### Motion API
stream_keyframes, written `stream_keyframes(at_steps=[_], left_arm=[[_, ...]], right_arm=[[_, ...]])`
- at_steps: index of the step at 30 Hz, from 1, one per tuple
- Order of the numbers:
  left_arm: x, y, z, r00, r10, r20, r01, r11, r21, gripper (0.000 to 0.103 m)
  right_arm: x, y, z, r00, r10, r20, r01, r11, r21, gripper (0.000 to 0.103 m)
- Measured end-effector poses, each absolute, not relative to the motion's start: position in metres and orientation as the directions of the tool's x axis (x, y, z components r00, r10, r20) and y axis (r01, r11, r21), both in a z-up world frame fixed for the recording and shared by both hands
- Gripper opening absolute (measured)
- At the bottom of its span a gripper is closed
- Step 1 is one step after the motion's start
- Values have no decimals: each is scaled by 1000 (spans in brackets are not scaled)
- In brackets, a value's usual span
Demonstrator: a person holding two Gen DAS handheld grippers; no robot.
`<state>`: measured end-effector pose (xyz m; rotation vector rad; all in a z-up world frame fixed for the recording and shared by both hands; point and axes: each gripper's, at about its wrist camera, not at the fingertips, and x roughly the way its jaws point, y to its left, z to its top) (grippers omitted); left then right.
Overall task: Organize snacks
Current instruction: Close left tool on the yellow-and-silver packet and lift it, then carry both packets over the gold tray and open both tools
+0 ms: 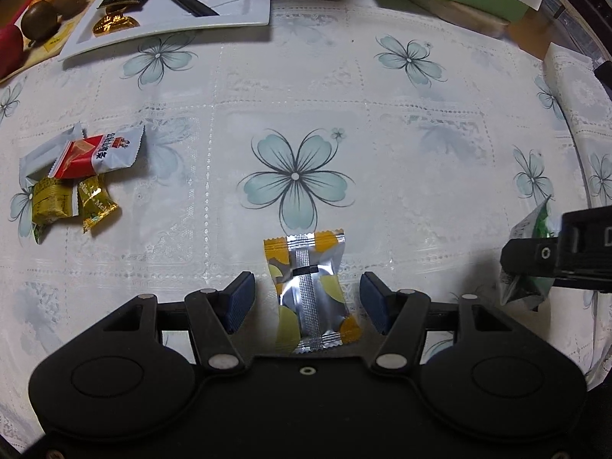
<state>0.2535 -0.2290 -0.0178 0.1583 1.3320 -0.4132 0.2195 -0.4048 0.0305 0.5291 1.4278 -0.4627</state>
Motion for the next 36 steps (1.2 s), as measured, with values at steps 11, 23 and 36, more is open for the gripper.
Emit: stream_keyframes(at_steps=[11, 23, 36], left_arm=[[255, -223, -18, 138, -202, -970, 311, 938, -151, 42], [190, -158, 33, 256, -100, -961, 304, 953, -18, 42], [117, -62, 38, 244, -51, -969, 231, 973, 7, 42]], right_arm=[[214, -408, 38, 116, -10, -993, 595, 802, 62, 39], [206, -390, 34, 101, -65, -993, 545, 838, 0, 39], [112, -286, 60, 206, 66, -976, 416, 897, 148, 39]])
